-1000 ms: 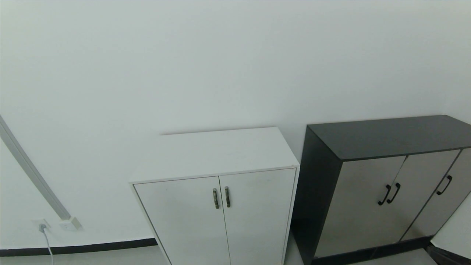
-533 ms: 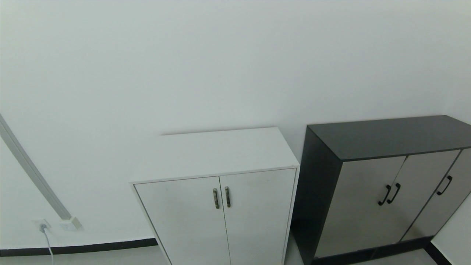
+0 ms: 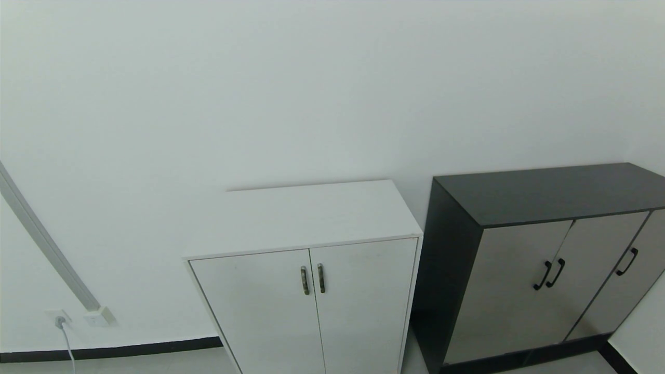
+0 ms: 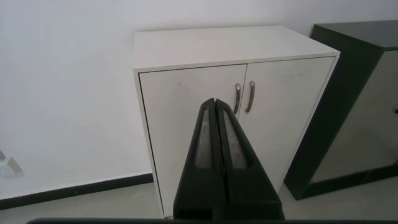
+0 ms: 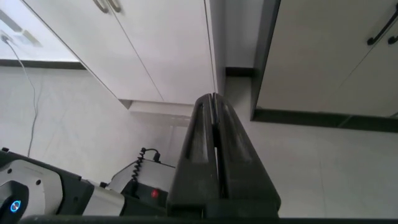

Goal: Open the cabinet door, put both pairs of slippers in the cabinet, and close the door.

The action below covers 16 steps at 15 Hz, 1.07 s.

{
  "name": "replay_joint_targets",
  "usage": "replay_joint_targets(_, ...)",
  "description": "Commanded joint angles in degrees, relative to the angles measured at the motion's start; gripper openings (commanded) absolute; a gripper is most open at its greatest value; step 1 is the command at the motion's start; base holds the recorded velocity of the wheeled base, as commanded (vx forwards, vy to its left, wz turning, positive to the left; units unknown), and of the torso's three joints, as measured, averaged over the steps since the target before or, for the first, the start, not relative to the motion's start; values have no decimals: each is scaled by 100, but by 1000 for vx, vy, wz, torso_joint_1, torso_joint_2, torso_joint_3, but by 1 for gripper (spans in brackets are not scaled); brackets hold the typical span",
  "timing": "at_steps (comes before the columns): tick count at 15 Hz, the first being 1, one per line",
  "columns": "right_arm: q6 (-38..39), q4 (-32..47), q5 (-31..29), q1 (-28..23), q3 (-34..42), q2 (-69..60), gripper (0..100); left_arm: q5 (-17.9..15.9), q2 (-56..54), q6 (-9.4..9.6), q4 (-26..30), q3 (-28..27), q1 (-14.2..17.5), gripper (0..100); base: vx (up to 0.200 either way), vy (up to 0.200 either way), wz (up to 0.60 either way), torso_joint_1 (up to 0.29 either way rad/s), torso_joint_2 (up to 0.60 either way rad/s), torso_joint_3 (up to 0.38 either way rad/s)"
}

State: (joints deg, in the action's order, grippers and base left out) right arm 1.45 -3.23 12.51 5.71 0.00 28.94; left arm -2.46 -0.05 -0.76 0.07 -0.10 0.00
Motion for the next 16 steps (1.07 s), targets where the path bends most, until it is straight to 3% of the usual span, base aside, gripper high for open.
replay_joint_targets(1, -4, 7, -11, 1, 0, -205, 0, 0, 5, 5, 1, 1, 0, 0, 0, 0, 0, 0, 0, 0)
replay_joint_targets(3, -40, 7, -135, -43, 0, -257, 0, 0, 5, 5, 1, 1, 0, 0, 0, 0, 0, 0, 0, 0)
replay_joint_targets(6, -286, 51, -776, -43, 0, -539, 0, 0, 5, 5, 1, 1, 0, 0, 0, 0, 0, 0, 0, 0)
replay_joint_targets(8, -488, 411, -970, -61, -9, -785, 0, 0, 5, 5, 1, 1, 0, 0, 0, 0, 0, 0, 0, 0)
replay_joint_targets(16, -242, 314, -1040, -307, 0, -2446, 0, 0, 5, 5, 1, 1, 0, 0, 0, 0, 0, 0, 0, 0)
